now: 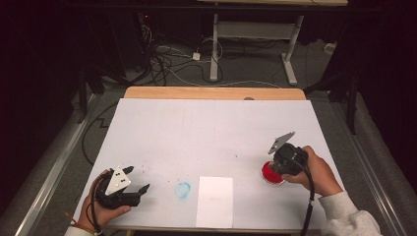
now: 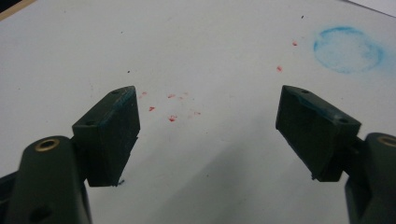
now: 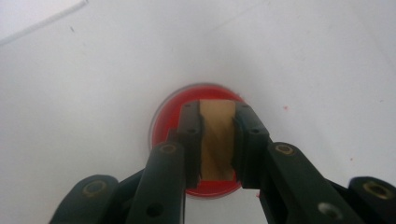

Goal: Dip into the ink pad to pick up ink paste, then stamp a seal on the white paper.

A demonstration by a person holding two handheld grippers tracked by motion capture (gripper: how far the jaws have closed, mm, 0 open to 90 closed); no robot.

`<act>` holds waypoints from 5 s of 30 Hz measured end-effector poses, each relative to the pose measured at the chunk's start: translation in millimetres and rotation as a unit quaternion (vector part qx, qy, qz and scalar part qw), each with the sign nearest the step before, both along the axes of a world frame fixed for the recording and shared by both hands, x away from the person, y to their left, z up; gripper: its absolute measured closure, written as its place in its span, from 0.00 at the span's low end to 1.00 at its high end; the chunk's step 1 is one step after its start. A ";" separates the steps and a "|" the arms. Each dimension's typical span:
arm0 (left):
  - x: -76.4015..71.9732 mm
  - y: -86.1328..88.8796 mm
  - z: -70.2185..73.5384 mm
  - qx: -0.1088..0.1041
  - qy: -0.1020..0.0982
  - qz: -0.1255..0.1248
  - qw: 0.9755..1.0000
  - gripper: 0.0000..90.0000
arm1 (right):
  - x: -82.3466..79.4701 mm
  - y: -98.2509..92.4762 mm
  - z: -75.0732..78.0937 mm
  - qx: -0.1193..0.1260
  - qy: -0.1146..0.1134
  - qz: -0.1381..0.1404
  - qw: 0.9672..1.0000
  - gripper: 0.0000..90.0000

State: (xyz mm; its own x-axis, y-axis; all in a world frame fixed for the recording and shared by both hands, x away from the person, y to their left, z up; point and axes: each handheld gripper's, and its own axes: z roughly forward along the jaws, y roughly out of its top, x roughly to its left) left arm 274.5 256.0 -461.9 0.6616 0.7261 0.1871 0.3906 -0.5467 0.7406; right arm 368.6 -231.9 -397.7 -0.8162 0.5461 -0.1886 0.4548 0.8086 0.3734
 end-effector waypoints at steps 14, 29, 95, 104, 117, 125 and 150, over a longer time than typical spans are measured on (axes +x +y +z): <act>4.3 -2.9 -1.4 0.005 0.007 -0.005 1.000 0.24 | -21.9 16.6 23.7 0.086 -0.056 0.032 0.994 0.85; 6.5 -0.5 -3.5 0.000 0.011 -0.002 1.000 0.24 | -28.9 49.9 28.5 0.101 -0.056 0.086 0.990 0.85; 0.8 0.5 -6.1 0.017 0.020 -0.005 1.000 0.24 | -55.9 173.2 -46.3 -0.051 0.065 0.239 0.967 0.85; 0.5 -0.2 -5.4 0.017 0.018 -0.006 1.000 0.24 | -54.8 171.4 -46.9 -0.046 0.069 0.240 0.967 0.85; 0.3 0.0 -5.7 0.017 0.019 -0.007 1.000 0.24 | -52.8 170.1 -48.0 -0.037 0.074 0.242 0.967 0.85; 0.5 -0.8 -5.4 0.021 0.020 -0.008 1.000 0.24 | -54.0 170.5 -47.7 -0.042 0.070 0.240 0.967 0.85; 0.5 -0.2 -4.1 0.018 0.017 -0.007 1.000 0.24 | -48.1 154.0 -29.8 0.014 0.054 0.226 0.972 0.85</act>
State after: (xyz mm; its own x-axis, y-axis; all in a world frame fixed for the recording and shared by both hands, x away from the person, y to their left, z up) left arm 275.0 255.8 -466.0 0.6781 0.7100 0.1901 0.4068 -0.5779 0.7075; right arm 320.4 -77.9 -427.5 -0.9884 0.1300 -0.0790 0.0923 0.9251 0.3683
